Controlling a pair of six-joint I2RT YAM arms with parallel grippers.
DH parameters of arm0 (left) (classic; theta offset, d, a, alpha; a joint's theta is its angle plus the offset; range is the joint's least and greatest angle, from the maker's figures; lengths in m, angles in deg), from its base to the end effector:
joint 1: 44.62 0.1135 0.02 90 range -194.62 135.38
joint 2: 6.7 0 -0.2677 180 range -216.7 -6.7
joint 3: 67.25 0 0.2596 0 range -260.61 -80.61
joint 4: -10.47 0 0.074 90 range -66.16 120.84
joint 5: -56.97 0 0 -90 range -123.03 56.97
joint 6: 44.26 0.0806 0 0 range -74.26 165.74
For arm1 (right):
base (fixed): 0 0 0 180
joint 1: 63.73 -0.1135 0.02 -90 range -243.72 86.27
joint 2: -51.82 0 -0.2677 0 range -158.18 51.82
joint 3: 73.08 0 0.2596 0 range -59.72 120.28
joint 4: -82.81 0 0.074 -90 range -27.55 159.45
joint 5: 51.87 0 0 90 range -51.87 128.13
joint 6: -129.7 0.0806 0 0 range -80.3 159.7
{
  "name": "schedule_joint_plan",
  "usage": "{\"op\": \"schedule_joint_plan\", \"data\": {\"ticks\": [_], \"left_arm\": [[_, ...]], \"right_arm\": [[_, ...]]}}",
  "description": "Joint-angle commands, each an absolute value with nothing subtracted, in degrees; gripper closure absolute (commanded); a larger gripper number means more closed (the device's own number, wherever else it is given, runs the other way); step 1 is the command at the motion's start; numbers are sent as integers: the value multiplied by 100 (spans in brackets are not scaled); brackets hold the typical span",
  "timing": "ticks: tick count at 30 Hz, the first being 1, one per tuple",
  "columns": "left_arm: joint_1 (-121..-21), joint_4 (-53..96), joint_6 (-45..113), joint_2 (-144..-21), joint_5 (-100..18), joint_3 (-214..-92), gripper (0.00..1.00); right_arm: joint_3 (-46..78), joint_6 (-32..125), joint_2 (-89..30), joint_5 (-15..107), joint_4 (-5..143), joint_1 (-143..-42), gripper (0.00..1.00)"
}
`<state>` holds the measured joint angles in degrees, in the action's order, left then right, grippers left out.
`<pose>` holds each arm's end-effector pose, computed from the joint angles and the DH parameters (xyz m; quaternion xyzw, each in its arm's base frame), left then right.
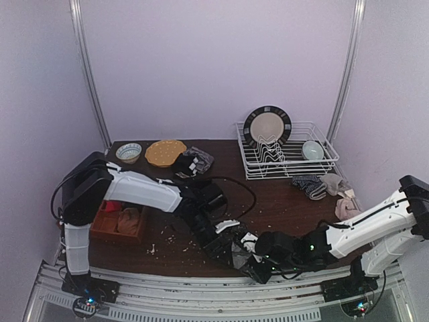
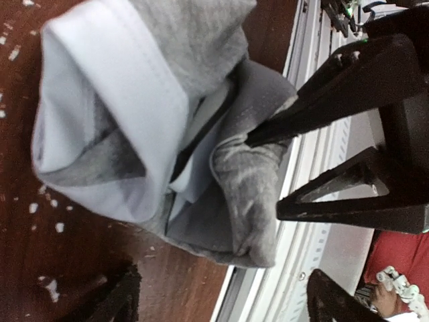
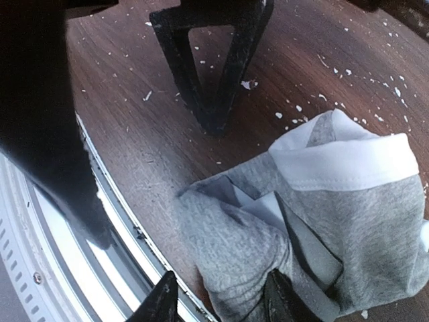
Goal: Roll the underwear
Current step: Roll the underwear at the center of the board.
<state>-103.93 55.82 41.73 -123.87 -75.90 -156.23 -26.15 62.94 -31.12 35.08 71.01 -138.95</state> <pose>0.1615 -0.3795 0.1014 -0.4739 -0.7918 0.3778 0.0764 0.0809 0.2898 0.1121 -0.4001 0.8425 0.2563 0.2538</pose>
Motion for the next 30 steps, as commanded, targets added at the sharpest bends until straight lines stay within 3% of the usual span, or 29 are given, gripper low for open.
{"op": "schedule_joint_plan", "data": {"ticks": [1, 8, 20, 25, 30], "left_arm": [[-10228, 5192, 3665, -11993, -6657, -15085, 11], [-10212, 4616, 3173, -11450, -5875, -14463, 11], [-10138, 3549, 2075, -10577, -4618, -13332, 12], [-10140, 3478, 1911, -10114, -4121, -13125, 13], [-10152, 3283, 1974, -9839, -4154, -12952, 14]], "right_arm": [[-2712, 6459, -3630, 3530, 6084, -13805, 56], [-2403, 6672, -3956, 3077, 5535, -13727, 51], [-2005, 6914, -4504, 2940, 5148, -13460, 52], [-1675, 6911, -4834, 2926, 4819, -13341, 56], [-1814, 6862, -4574, 3209, 5046, -13342, 75]]}}
